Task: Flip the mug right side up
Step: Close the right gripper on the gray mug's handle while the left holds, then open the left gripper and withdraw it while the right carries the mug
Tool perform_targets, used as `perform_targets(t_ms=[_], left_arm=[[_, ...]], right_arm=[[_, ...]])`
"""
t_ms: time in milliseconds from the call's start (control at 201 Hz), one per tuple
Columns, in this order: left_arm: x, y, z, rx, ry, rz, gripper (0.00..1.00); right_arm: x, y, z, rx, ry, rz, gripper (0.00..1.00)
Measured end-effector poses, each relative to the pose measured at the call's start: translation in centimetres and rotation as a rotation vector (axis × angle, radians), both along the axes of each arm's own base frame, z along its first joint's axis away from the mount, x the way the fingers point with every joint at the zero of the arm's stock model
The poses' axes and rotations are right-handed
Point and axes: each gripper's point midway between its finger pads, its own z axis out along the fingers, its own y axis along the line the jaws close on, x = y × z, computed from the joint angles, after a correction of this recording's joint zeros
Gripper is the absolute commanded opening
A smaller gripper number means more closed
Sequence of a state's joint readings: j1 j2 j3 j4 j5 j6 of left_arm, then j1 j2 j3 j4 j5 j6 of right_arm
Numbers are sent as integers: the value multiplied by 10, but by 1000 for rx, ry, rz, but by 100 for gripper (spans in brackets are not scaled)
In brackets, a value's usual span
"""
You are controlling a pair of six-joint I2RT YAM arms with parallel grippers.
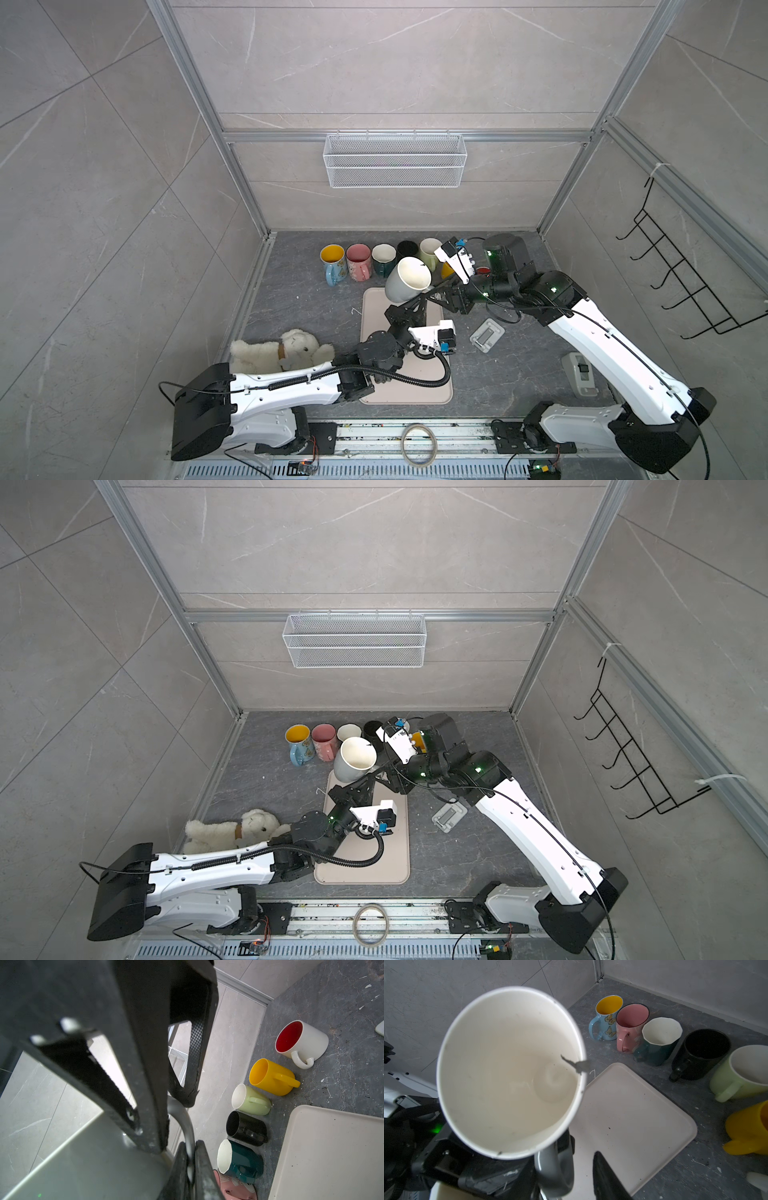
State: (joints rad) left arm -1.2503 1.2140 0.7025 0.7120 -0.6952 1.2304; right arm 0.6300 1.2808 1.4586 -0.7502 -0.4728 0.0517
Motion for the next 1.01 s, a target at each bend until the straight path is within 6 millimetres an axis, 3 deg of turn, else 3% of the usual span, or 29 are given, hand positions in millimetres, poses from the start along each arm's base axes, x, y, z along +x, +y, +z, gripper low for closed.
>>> perform_targets(t_ms=[284, 339, 408, 732, 1011], left_arm=[[-2, 2, 5, -30, 8, -12, 0], [-2, 3, 6, -35, 10, -13, 0], [-3, 4, 8, -46, 15, -16, 0], [-3, 7, 4, -40, 30, -10, 0], [-3, 16, 4, -53, 69, 12, 33]], right_arm=[[-4, 7, 7, 45, 2, 39, 24], [-4, 8, 8, 49, -4, 41, 17], [-2, 7, 8, 52, -10, 39, 0], [-1, 10, 5, 61, -13, 51, 0], [7, 7, -2, 52, 23, -31, 0]])
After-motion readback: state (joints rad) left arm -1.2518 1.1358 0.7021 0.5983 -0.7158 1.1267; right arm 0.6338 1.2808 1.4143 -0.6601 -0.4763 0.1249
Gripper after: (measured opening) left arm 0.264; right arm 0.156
